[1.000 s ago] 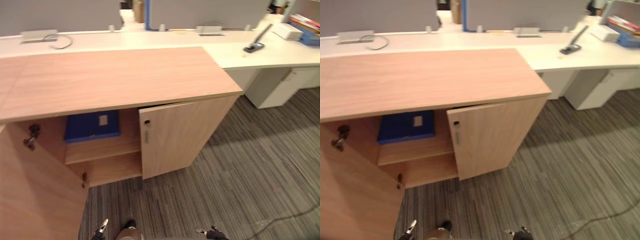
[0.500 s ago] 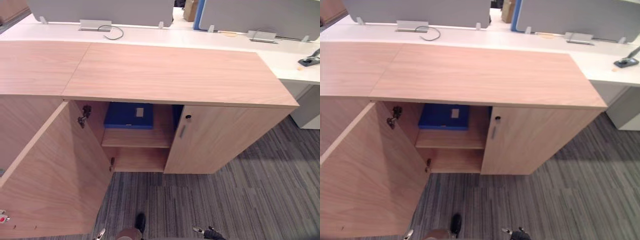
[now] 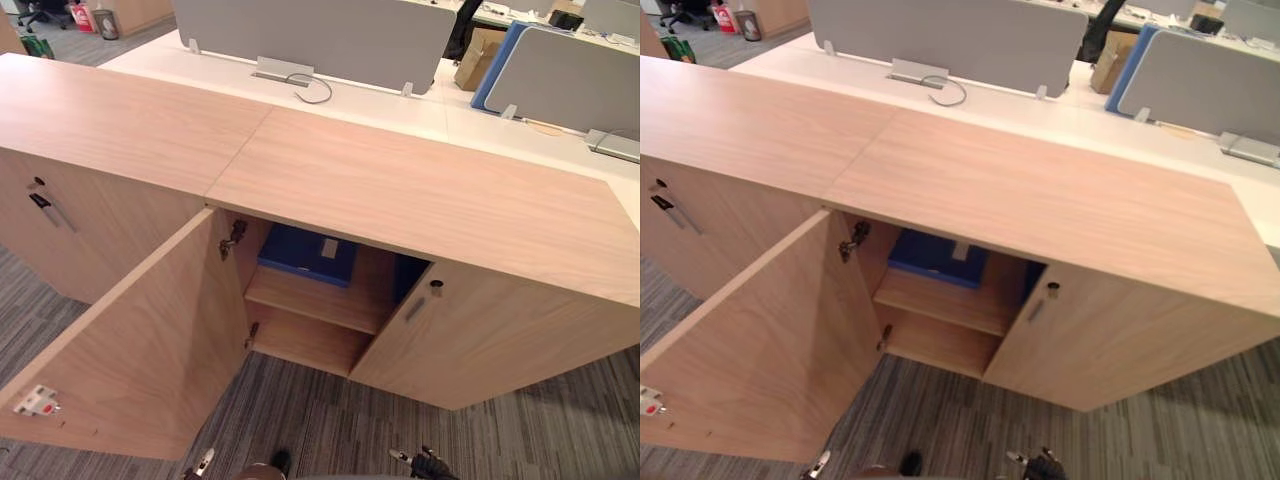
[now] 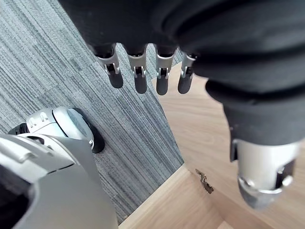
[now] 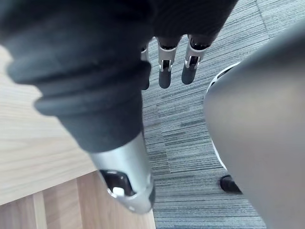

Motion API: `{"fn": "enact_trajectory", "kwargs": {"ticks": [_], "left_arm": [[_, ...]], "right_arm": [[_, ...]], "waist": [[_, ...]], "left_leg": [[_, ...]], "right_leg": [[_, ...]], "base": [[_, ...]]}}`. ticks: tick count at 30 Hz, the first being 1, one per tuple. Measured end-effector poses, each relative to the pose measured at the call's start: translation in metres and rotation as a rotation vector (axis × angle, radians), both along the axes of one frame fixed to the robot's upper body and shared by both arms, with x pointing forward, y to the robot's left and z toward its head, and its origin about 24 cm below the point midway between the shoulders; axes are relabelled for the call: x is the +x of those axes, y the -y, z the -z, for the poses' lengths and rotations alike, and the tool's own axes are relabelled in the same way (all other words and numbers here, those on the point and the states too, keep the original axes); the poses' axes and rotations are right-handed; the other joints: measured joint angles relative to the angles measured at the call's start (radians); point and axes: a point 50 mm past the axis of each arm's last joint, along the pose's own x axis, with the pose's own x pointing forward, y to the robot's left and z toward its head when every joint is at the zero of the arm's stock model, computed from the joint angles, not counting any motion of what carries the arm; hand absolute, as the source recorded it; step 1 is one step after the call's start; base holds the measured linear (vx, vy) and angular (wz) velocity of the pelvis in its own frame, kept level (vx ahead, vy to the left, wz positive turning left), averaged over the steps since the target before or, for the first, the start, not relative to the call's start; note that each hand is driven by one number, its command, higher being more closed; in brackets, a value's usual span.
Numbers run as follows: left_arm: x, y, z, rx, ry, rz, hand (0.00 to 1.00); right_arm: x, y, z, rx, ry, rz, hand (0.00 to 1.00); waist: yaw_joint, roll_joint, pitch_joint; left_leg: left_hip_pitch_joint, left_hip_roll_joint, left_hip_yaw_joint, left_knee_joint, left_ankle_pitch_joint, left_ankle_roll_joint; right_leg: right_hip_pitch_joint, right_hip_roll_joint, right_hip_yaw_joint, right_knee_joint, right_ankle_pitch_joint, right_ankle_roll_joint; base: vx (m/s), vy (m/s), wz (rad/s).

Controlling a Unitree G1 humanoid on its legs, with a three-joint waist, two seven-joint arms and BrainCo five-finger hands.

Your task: Walk over to the cabinet, pick up the folder, carry it to the office cabinet, place the folder inside the office cabinet, then close the office cabinet door

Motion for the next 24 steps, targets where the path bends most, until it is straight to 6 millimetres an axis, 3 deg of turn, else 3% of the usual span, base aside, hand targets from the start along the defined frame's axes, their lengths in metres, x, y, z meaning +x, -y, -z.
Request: {"fn": "enact_trajectory", "kwargs": {"ticks": [3, 4, 7, 15, 18, 19, 20, 21, 22, 23, 24], "left_arm": [[-0.01, 0.005, 0.003, -0.018, -0.022, -0.04, 0.0], [-0.011, 0.007, 0.004, -0.025, -0.033, -0.043, 0.0], [-0.01, 0.01, 0.005, -0.033, -0.04, -0.034, 0.0], [0.001, 0.009, 0.004, -0.017, -0.027, 0.034, 0.0], [0.018, 0.007, 0.001, -0.004, 0.009, 0.06, 0.0], [0.026, 0.007, -0.001, 0.003, 0.041, 0.062, 0.0], [0.037, 0.007, -0.004, 0.007, 0.076, 0.063, 0.0], [0.044, 0.007, -0.006, 0.008, 0.099, 0.059, 0.0], [0.048, 0.012, -0.007, -0.005, 0.119, 0.045, 0.0], [0.046, 0.018, -0.005, -0.018, 0.117, 0.046, 0.0], [0.045, 0.022, -0.004, -0.028, 0.111, 0.055, 0.0]], "right_arm": [[-0.004, 0.004, 0.001, -0.012, -0.013, -0.011, 0.0], [-0.007, 0.007, 0.001, -0.018, -0.022, -0.008, 0.0], [-0.012, 0.01, 0.002, -0.016, -0.039, 0.036, 0.0], [-0.006, 0.009, 0.002, -0.008, -0.03, 0.047, 0.0], [0.0, 0.008, 0.001, -0.013, -0.012, 0.018, 0.0], [0.006, 0.007, -0.001, -0.014, 0.004, 0.008, 0.0], [0.009, 0.006, -0.001, -0.011, 0.012, 0.008, 0.0], [0.011, 0.006, -0.002, -0.013, 0.017, 0.007, 0.0], [0.017, 0.01, -0.003, -0.025, 0.029, 0.007, 0.0], [0.016, 0.016, -0.004, -0.04, 0.026, 0.024, 0.0], [0.015, 0.018, -0.004, -0.046, 0.026, 0.027, 0.0]], "waist": [[0.004, 0.018, -0.034], [0.0, 0.027, -0.045], [-0.003, 0.04, -0.052], [-0.006, 0.042, -0.025], [-0.021, 0.037, 0.0], [-0.027, 0.04, 0.017], [-0.036, 0.018, 0.027], [-0.035, 0.021, 0.042], [-0.031, 0.034, 0.061], [-0.031, 0.058, 0.058], [-0.037, 0.075, 0.056]], "left_leg": [[0.004, 0.059, 0.031, -0.032, -0.01, -0.032], [0.007, 0.08, 0.027, -0.052, 0.005, -0.058], [0.041, 0.112, -0.003, -0.11, 0.05, -0.079], [0.053, 0.101, -0.078, -0.169, 0.101, -0.104], [0.012, 0.089, -0.096, -0.154, 0.106, -0.096], [-0.031, 0.097, -0.033, -0.115, 0.086, -0.084], [-0.09, 0.11, 0.083, -0.013, 0.047, -0.071], [-0.138, 0.128, 0.171, 0.105, 0.01, -0.069], [-0.194, 0.174, 0.328, 0.333, -0.056, -0.061], [-0.197, 0.216, 0.429, 0.457, -0.129, -0.068], [-0.193, 0.229, 0.463, 0.46, -0.16, -0.073]], "right_leg": [[0.015, 0.041, -0.01, -0.067, -0.006, 0.006], [0.017, 0.061, -0.011, -0.077, -0.006, 0.006], [0.05, 0.092, -0.03, -0.095, -0.015, -0.007], [0.091, 0.092, -0.078, -0.125, -0.037, -0.009], [0.09, 0.079, -0.141, -0.113, -0.069, -0.008], [0.078, 0.079, -0.185, -0.106, -0.076, -0.017], [0.066, 0.061, -0.22, -0.103, -0.08, -0.031], [0.063, 0.053, -0.232, -0.091, -0.08, -0.031], [0.067, 0.046, -0.25, -0.073, -0.081, -0.03], [0.073, 0.048, -0.257, -0.066, -0.083, -0.022], [0.075, 0.051, -0.266, -0.062, -0.088, -0.016]], "base": [[0.1, -0.302, -0.19], [0.08, -0.222, 0.08], [0.08, -0.242, 0.3], [-0.03, -0.054, 0.3], [-0.12, -0.028, 0.65], [-0.18, 0.035, 0.83], [-0.17, 0.063, 0.79], [-0.11, 0.08, 0.6], [-0.01, 0.118, 0.34], [0.02, 0.136, 0.32], [0.05, 0.2, 0.39]]}}
